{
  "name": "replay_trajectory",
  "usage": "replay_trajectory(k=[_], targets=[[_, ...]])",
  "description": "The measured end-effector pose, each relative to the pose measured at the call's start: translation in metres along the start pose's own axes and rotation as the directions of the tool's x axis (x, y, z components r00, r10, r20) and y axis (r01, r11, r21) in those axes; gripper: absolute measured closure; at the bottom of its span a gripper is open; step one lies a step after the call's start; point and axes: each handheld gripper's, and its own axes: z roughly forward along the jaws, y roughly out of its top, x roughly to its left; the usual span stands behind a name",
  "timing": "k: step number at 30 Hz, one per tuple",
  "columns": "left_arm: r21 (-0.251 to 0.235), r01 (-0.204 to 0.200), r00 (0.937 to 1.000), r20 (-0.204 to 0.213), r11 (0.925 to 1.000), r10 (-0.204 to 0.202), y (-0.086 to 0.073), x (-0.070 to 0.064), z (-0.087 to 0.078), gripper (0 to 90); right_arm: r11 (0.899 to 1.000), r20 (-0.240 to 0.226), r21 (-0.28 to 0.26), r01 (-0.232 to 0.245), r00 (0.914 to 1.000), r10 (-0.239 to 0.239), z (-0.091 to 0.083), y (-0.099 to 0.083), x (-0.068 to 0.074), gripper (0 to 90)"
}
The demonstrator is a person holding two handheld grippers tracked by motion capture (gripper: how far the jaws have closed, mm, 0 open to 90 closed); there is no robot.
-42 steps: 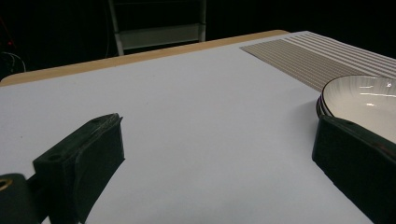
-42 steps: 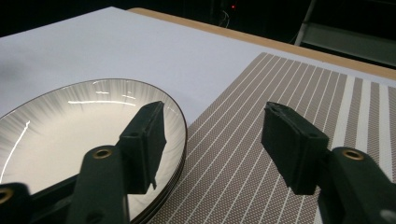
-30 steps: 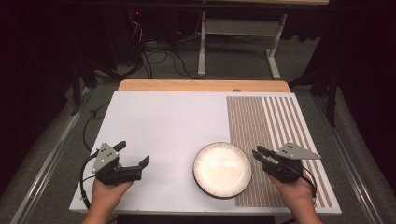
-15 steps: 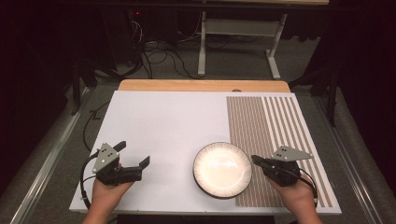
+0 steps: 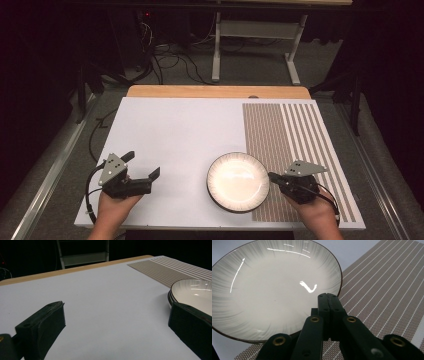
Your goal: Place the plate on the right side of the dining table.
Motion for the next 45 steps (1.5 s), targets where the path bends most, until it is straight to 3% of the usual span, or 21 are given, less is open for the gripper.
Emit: replay_trajectory(k=[21, 45], targets=[[-0.001, 0.005, 1.0, 0.007, 1.0, -0.005, 0.0003, 0.0, 0.0, 1.5, 0.998, -0.002, 0.058, 0.032, 0.9995, -0.032, 0.003, -0.0013, 0.0027, 90.0], [0.004, 0.013, 0.9998, 0.015, 0.9999, -0.013, -0.0004, 0.0001, 0.0008, 1.5, 0.998, -0.012, 0.058, 0.036, 0.9993, -0.036, 0.0056, -0.001, 0.0034, 90.0]])
